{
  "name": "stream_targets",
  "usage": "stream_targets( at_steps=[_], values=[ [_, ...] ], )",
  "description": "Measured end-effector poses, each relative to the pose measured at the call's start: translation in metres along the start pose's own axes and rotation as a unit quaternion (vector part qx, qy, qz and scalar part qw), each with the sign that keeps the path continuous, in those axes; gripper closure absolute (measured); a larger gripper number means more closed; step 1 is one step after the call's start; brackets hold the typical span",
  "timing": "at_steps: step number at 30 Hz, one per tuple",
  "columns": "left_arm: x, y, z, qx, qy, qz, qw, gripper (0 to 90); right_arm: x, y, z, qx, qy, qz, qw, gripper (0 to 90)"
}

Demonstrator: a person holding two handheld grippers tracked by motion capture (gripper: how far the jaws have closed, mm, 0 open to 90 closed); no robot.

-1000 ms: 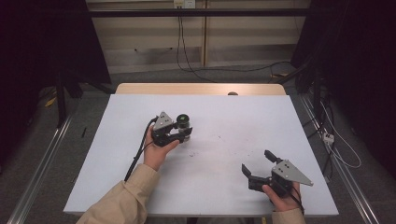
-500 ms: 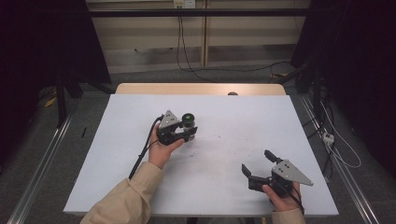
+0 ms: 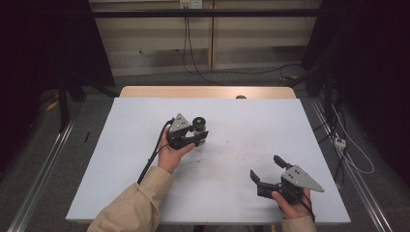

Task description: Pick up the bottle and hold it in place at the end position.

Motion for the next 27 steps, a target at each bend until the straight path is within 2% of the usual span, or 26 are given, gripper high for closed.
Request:
stream_targets(
  at_steps=[27],
  values=[
    [-0.005, -0.02, 0.002, -0.005, -0.009, -0.004, 0.9999, 53.3, 0.0, -0.001, 0.0, 0.001, -0.001, -0.001, 1.0, 3.5]
  ],
)
Point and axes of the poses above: each handheld gripper's, and its own axes: y roughly backward along the jaws, x roughly out of its top, z roughly to its right, the point moved 5 cm from there along -y, roughly forward along the jaws, and after that the axes turned 8 degrees about -x, right-handed, at the moved point
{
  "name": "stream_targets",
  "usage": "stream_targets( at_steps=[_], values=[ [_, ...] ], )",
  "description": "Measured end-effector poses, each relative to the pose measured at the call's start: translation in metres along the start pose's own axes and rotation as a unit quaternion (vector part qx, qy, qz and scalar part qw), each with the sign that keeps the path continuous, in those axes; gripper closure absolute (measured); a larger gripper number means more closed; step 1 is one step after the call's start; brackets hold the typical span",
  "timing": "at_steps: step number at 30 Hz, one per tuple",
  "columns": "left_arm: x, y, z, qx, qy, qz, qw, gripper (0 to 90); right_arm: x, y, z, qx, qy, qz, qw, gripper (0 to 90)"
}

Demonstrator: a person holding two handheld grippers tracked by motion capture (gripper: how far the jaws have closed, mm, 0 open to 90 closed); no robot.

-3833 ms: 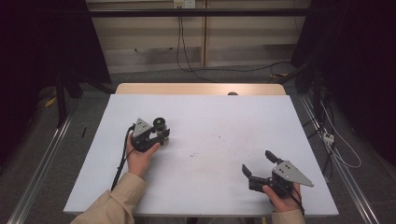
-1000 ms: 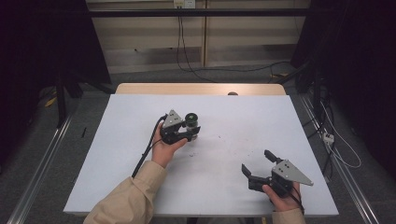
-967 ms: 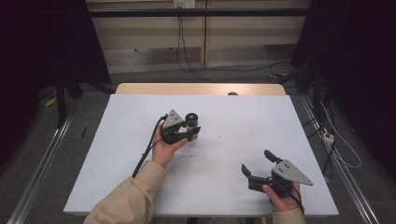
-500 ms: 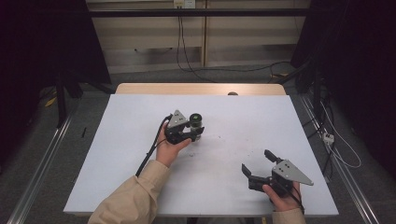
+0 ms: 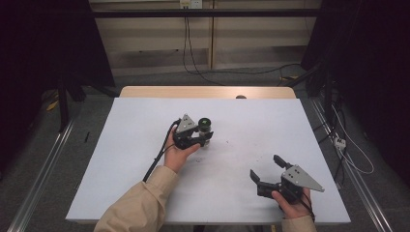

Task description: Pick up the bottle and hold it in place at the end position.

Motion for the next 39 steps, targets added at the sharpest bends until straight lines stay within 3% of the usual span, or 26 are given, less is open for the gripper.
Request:
stream_targets(
  at_steps=[27, 36, 39],
  values=[
    [-0.002, -0.006, 0.008, -0.008, -0.015, -0.007, 0.9998, 53.3, 0.0, -0.003, -0.004, 0.008, 0.002, -0.003, 1.0, 3.2],
    [-0.009, -0.007, 0.006, -0.018, -0.004, -0.003, 0.9998, 53.3, -0.002, -0.006, -0.006, 0.014, 0.006, -0.008, 0.9999, 3.0],
    [-0.011, -0.006, 0.006, -0.018, -0.011, -0.001, 0.9998, 53.3, -0.001, -0.008, -0.005, 0.012, 0.003, -0.009, 0.9999, 2.8]
  ],
)
Point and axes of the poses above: each handheld gripper's, and its own axes: y roughly backward along the jaws, x roughly out of its top, z roughly to its right, the point moved 5 cm from there along -y, roughly forward along the jaws, and after that the axes turned 8 degrees about -x, right-handed, at the moved point
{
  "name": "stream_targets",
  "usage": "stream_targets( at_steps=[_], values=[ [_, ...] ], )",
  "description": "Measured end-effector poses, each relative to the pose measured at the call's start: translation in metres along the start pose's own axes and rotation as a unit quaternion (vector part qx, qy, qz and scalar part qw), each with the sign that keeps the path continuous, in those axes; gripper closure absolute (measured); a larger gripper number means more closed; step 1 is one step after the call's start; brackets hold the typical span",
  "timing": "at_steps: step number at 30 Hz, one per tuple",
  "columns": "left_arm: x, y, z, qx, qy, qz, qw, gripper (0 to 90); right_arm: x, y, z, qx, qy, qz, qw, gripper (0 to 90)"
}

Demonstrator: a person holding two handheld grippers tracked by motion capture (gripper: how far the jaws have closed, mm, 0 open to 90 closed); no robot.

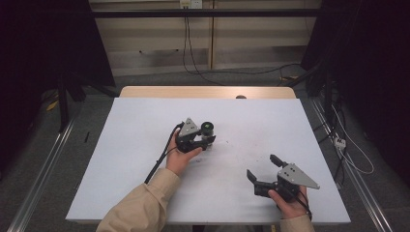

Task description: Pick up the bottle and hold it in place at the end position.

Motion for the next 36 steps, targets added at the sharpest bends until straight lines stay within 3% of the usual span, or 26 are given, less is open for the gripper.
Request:
stream_targets(
  at_steps=[2, 10, 23, 36],
  values=[
    [-0.002, 0.001, 0.001, 0.002, -0.01, 0.001, 1.0, 53.2, 0.0, -0.002, -0.001, 0.001, 0.001, -0.002, 1.0, 2.8],
    [-0.003, 0.002, 0.002, 0.003, -0.016, 0.002, 0.9999, 53.3, 0.003, -0.013, -0.006, 0.009, 0.009, -0.008, 0.9999, 4.0],
    [-0.003, 0.001, 0.001, -0.001, -0.004, 0.004, 1.0, 53.3, 0.007, -0.027, -0.009, 0.014, 0.009, -0.015, 0.9998, 3.7],
    [-0.002, 0.001, 0.002, 0.006, -0.005, -0.002, 1.0, 53.4, 0.016, -0.041, -0.015, 0.015, 0.005, -0.019, 0.9997, 3.8]
  ],
)
Point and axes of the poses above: each handheld gripper's, and its own axes: y roughly backward along the jaws, x roughly out of its top, z roughly to its right, the point moved 5 cm from there along -y, roughly forward along the jaws, and after that the axes turned 8 degrees about -x, right-handed, at the moved point
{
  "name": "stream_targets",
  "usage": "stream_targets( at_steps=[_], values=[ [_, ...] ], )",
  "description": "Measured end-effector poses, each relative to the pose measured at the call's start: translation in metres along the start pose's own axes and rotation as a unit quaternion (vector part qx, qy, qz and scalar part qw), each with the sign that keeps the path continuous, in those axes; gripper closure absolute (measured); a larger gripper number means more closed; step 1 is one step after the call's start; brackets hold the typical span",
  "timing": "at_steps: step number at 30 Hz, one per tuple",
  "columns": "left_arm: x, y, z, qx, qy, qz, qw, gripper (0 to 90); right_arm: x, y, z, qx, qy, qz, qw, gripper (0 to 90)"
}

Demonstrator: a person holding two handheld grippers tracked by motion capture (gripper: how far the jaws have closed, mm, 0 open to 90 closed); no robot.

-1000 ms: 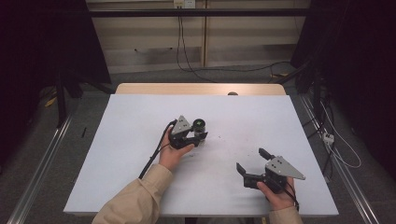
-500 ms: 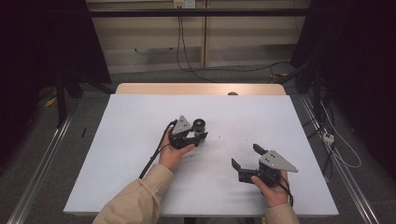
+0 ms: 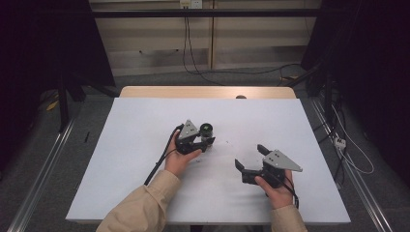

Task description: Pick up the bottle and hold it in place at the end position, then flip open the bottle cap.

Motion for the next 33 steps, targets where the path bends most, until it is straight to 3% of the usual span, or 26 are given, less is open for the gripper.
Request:
stream_targets(
  at_steps=[8, 25, 33],
  values=[
    [0.0, 0.0, 0.0, -0.001, 0.004, 0.001, 1.0, 53.5, 0.003, -0.007, 0.001, -0.005, -0.012, -0.006, 0.9999, 4.0],
    [0.0, 0.0, 0.0, 0.001, -0.003, -0.004, 1.0, 53.5, 0.011, -0.021, -0.006, 0.002, -0.008, -0.019, 0.9998, 6.8],
    [0.0, 0.0, 0.0, 0.0, -0.006, -0.006, 1.0, 53.5, 0.019, -0.031, -0.01, 0.003, -0.009, -0.024, 0.9997, 17.0]
  ],
)
Point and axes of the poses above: each handheld gripper's, and its own axes: y roughly backward along the jaws, x roughly out of its top, z roughly to its right, the point moved 5 cm from there along -y, roughly forward along the jaws, and after that the axes turned 8 degrees about -x, right-handed, at the moved point
